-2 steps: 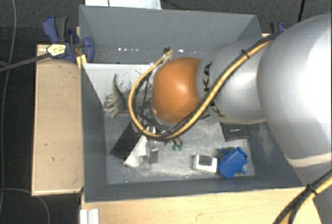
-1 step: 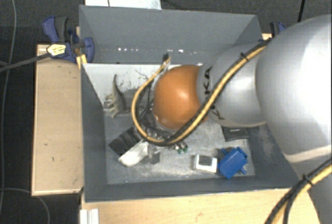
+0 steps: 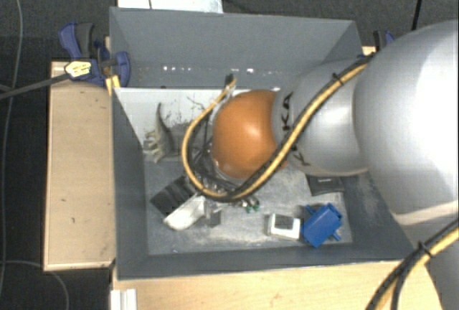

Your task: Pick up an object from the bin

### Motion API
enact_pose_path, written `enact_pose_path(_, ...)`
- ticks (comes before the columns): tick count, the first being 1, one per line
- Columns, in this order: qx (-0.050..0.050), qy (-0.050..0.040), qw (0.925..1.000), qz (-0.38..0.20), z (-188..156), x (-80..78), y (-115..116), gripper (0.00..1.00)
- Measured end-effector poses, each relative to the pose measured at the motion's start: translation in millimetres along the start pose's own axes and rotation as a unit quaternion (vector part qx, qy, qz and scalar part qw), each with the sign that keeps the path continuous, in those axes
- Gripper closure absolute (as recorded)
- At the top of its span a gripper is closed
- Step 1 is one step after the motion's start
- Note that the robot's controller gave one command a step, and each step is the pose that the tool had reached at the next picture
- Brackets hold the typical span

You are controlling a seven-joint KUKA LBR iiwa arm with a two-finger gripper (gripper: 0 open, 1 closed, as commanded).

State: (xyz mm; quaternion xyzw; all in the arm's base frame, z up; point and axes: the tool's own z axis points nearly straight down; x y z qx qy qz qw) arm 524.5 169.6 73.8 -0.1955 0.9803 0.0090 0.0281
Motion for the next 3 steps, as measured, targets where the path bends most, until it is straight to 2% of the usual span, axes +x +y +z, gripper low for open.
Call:
enact_pose_path(1,-0.002,0.0018,1.0000,0.002,1.8,-12.0,-5.9,1.00)
enact_pose_path(2,-0.002,-0.0033,0.9992,0.041,2.7,-36.5,-22.1,1.00)
enact_pose_path(3,-0.002,-0.0032,0.9991,0.041,2.7,-36.5,-22.1,1.00)
